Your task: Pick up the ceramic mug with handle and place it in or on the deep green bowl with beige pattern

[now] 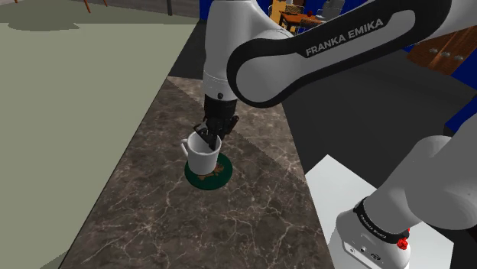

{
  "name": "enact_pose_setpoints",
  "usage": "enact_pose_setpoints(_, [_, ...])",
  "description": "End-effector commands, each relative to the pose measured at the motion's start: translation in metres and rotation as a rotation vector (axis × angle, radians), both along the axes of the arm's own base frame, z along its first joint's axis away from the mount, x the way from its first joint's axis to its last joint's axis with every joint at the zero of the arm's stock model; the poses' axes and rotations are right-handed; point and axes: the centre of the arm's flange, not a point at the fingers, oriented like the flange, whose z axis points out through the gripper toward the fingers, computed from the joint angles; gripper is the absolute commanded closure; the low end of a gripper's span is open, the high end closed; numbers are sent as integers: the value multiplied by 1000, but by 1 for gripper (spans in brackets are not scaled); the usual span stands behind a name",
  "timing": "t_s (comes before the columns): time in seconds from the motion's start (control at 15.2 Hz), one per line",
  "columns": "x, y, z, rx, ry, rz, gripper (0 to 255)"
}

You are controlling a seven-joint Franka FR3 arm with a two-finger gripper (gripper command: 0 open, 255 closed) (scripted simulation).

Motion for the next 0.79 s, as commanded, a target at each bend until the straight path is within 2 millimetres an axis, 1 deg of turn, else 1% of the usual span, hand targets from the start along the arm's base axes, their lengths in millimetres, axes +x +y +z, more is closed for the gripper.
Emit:
enact_pose_setpoints(0.0, [0,0,0,0,0,0,0])
enact_pose_setpoints(0.33, [0,0,0,0,0,0,0])
enact_pose_setpoints(0.53, [0,-2,40,0,0,0,0])
enact_pose_setpoints(0.59, [0,-3,50,0,0,0,0])
enact_pose_setpoints(0.73, [0,-3,50,0,0,0,0])
